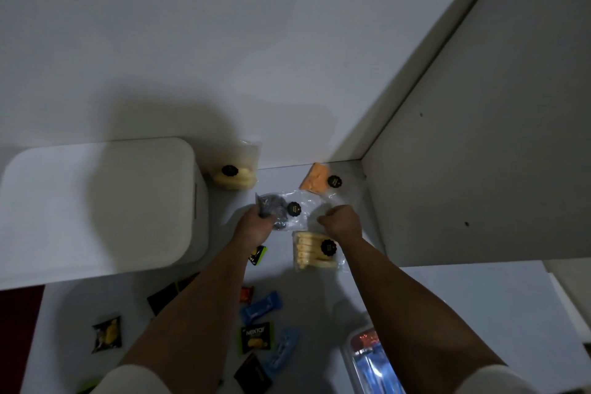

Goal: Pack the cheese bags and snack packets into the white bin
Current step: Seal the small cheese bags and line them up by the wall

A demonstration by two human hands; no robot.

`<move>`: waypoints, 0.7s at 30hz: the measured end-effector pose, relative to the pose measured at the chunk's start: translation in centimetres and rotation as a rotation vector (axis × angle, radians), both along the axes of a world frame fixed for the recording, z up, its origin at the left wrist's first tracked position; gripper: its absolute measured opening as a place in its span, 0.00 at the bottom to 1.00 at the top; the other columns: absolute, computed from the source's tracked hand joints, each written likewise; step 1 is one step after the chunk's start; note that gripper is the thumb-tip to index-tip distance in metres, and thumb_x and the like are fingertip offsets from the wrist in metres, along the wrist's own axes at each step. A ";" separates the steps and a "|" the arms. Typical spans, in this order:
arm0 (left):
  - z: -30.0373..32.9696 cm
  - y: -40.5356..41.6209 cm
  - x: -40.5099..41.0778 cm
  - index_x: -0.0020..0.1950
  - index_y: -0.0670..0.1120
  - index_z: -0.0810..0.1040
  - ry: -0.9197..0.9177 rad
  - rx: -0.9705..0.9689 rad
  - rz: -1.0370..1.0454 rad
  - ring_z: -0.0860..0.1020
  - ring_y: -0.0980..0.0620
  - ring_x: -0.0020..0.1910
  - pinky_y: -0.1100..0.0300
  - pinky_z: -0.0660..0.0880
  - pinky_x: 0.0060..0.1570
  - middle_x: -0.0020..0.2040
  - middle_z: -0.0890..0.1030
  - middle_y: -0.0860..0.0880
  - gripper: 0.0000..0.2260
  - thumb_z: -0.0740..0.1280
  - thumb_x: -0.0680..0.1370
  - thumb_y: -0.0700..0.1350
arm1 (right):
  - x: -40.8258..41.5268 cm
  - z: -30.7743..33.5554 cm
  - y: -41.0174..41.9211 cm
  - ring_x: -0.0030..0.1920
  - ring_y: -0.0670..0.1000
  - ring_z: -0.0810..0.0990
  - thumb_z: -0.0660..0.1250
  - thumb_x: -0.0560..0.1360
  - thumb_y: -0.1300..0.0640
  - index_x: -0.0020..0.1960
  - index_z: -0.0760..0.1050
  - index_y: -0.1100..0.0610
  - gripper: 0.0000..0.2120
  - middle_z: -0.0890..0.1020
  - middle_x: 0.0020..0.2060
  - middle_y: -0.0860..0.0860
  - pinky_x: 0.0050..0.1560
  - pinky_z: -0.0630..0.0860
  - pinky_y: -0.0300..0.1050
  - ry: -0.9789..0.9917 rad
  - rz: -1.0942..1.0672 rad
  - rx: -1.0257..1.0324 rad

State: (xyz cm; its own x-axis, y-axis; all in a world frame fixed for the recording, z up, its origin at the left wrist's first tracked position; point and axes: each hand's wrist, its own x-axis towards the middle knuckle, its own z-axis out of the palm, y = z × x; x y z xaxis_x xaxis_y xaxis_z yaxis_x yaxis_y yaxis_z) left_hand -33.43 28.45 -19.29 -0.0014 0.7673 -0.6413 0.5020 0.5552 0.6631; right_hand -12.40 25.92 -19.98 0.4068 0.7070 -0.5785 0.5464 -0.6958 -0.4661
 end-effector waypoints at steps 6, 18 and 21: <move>-0.3 0.0 -0.5 0.63 0.45 0.81 0.017 -0.015 -0.021 0.80 0.45 0.54 0.54 0.76 0.54 0.55 0.84 0.43 0.13 0.67 0.80 0.47 | -0.9 -0.4 -0.2 0.54 0.56 0.83 0.72 0.75 0.57 0.59 0.83 0.59 0.14 0.85 0.53 0.56 0.48 0.74 0.42 0.028 -0.040 0.046; 0.3 -0.1 -0.8 0.58 0.45 0.81 0.022 -0.050 -0.031 0.81 0.44 0.51 0.52 0.76 0.51 0.51 0.84 0.42 0.09 0.67 0.80 0.46 | -1.3 1.0 -0.6 0.32 0.46 0.76 0.73 0.72 0.57 0.31 0.77 0.52 0.12 0.77 0.28 0.48 0.35 0.69 0.41 0.134 -0.130 0.116; 1.4 -0.3 -1.0 0.56 0.42 0.81 0.113 0.015 -0.052 0.80 0.46 0.43 0.54 0.74 0.38 0.47 0.83 0.44 0.10 0.66 0.80 0.46 | -1.2 2.7 -0.6 0.28 0.47 0.73 0.73 0.70 0.57 0.27 0.74 0.58 0.15 0.74 0.24 0.49 0.33 0.69 0.41 0.175 -0.172 0.180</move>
State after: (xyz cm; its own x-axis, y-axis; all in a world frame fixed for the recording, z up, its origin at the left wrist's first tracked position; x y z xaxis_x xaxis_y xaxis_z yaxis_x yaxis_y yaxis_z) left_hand -34.45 28.17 -17.84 -0.0337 0.7775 -0.6280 0.6019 0.5174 0.6082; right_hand -13.65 25.32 -17.23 0.4350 0.7339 -0.5216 0.3280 -0.6687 -0.6673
